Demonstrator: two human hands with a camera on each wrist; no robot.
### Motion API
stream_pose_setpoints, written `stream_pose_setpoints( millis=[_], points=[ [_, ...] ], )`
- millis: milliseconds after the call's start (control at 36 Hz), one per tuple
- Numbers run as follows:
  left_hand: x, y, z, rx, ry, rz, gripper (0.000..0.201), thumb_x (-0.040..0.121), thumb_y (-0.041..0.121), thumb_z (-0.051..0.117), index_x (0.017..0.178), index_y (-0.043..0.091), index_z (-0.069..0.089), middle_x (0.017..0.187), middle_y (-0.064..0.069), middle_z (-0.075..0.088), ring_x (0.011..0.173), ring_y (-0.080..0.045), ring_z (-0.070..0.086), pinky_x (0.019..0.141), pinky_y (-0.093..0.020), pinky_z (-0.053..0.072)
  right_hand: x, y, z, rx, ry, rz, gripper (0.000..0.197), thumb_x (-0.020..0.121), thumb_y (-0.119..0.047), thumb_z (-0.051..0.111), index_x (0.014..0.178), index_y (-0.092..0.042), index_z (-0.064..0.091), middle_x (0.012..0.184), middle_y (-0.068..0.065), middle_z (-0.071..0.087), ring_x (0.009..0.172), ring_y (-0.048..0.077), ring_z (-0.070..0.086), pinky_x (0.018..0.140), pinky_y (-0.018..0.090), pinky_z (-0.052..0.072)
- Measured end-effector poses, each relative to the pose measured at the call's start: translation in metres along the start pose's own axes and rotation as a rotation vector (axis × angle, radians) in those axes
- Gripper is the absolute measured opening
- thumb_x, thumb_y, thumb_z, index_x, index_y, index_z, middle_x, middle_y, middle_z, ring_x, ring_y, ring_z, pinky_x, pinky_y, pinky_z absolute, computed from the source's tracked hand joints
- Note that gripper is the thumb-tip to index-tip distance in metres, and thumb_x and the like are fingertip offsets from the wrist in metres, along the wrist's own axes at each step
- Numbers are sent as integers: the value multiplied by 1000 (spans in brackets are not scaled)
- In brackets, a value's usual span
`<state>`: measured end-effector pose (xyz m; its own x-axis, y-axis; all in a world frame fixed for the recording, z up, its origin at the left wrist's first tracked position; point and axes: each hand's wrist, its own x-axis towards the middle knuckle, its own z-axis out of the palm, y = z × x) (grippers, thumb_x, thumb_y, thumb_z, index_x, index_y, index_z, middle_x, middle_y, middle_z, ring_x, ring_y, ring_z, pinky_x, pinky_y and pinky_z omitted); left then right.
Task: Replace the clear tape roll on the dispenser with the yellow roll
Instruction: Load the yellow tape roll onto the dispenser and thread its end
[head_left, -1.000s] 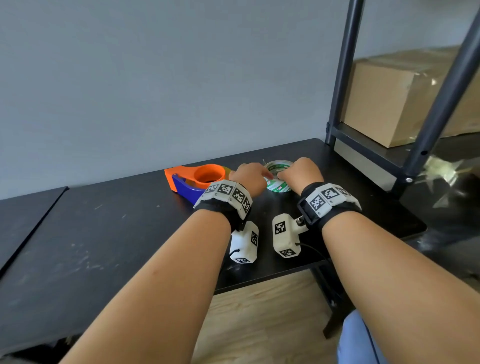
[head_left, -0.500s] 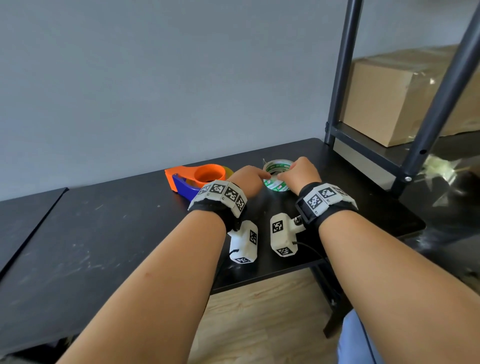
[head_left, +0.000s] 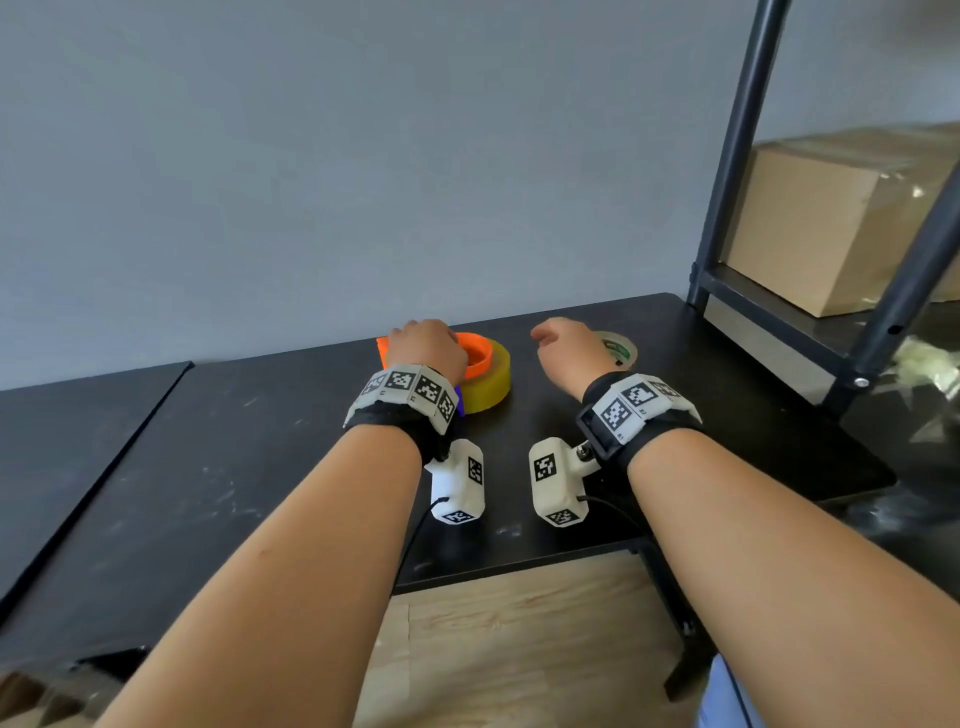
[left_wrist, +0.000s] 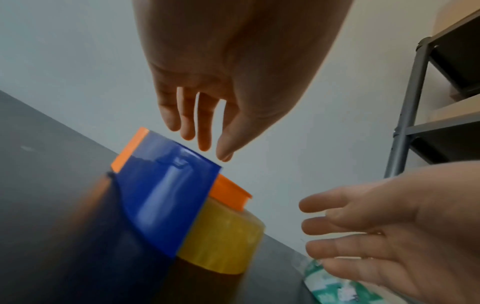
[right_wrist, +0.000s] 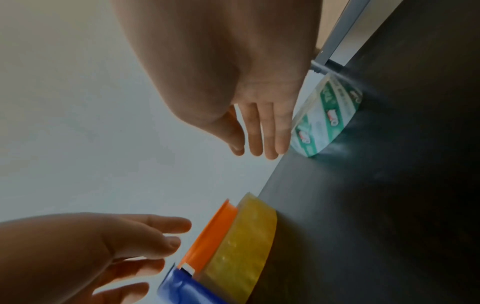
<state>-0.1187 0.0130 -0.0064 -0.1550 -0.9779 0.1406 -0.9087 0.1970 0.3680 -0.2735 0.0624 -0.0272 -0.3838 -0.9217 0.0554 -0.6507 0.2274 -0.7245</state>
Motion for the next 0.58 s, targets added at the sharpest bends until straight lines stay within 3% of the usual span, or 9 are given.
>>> stream_pose_setpoints(
  millis=[111, 306, 389, 500, 583],
  points=[
    [0, -18, -1, -51, 30, -42, 35, 87, 14, 48, 115, 18, 68, 125, -15, 56, 118, -34, 51, 94, -38, 45, -2, -15, 15, -41, -139, -15, 54, 92, -6, 42, 145, -15, 41, 151, 10, 44, 138, 27, 42, 114, 37, 33],
    [-3, -32, 2, -158, -21, -9, 25, 90, 20, 52, 106, 17, 71, 129, -15, 51, 109, -32, 58, 92, -34, 46, -4, -28, 32, 7, -147, 12, 50, 94, -9, 42, 144, -12, 42, 146, 12, 49, 133, 29, 47, 105, 36, 38],
    [-2, -38, 2, -169, -3, -37, 24, 91, 25, 53, 106, 17, 70, 130, -14, 47, 113, -31, 56, 89, -32, 44, -4, -30, 34, 10, -143, 41, 58, 90, -4, 43, 147, -13, 38, 150, 12, 44, 134, 29, 46, 109, 38, 39],
    [0, -50, 1, -124, -14, -87, 33, 86, 34, 57, 109, 13, 67, 129, -14, 47, 120, -31, 47, 96, -37, 43, -5, -35, 41, 67, -208, 84, 59, 91, -2, 47, 148, -6, 33, 143, 16, 50, 107, 27, 67, 98, 42, 52],
    [1, -58, -2, -103, -1, -107, 29, 85, 21, 55, 110, 10, 66, 127, -14, 47, 119, -31, 46, 93, -35, 43, -8, -39, 50, 68, -275, 85, 37, 90, -2, 53, 127, -1, 57, 117, 17, 68, 98, 29, 71, 94, 43, 55]
  ],
)
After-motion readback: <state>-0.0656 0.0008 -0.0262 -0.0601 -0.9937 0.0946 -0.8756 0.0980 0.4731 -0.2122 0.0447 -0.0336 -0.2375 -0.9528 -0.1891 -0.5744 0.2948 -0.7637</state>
